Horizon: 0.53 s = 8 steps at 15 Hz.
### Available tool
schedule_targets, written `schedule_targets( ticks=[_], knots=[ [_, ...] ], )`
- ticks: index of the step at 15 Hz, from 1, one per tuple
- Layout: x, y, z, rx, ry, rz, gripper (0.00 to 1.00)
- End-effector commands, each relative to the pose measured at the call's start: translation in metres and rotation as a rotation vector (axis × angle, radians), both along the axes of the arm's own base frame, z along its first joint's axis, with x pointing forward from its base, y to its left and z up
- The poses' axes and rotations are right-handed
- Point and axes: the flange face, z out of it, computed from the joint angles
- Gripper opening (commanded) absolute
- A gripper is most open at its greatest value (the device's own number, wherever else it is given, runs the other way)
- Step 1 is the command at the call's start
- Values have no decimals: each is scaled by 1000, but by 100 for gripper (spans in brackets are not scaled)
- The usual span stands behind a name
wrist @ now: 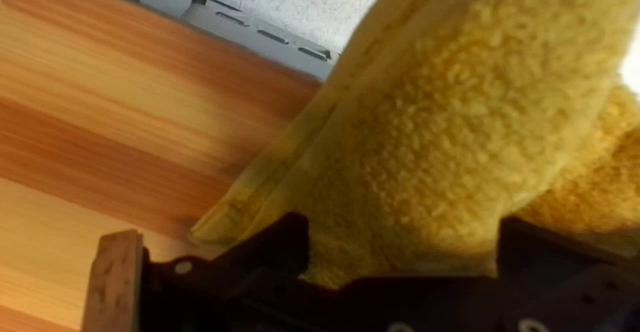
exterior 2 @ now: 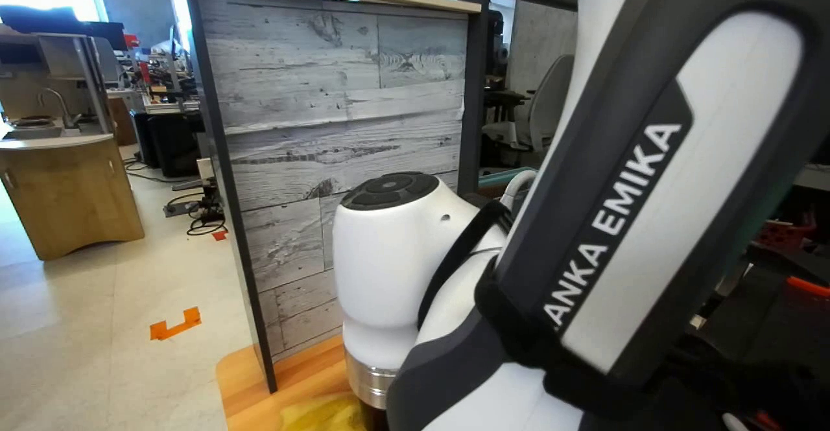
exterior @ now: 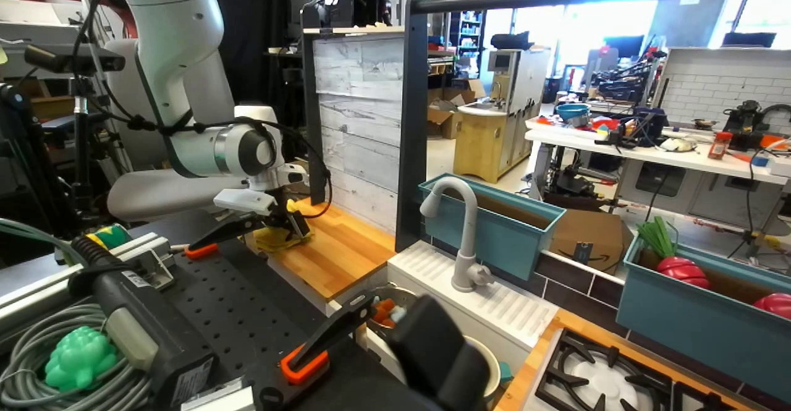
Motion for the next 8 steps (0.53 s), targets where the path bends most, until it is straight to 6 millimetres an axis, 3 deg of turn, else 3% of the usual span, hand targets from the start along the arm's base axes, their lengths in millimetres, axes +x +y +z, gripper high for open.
schedule_targets(
  ticks=[1, 6, 8],
  knots=[
    [10, -31, -28, -78, 82, -29, 100],
    [25, -129, -15, -240, 90, -129, 100],
    [27, -160, -12, -293, 90, -131, 100]
  ],
)
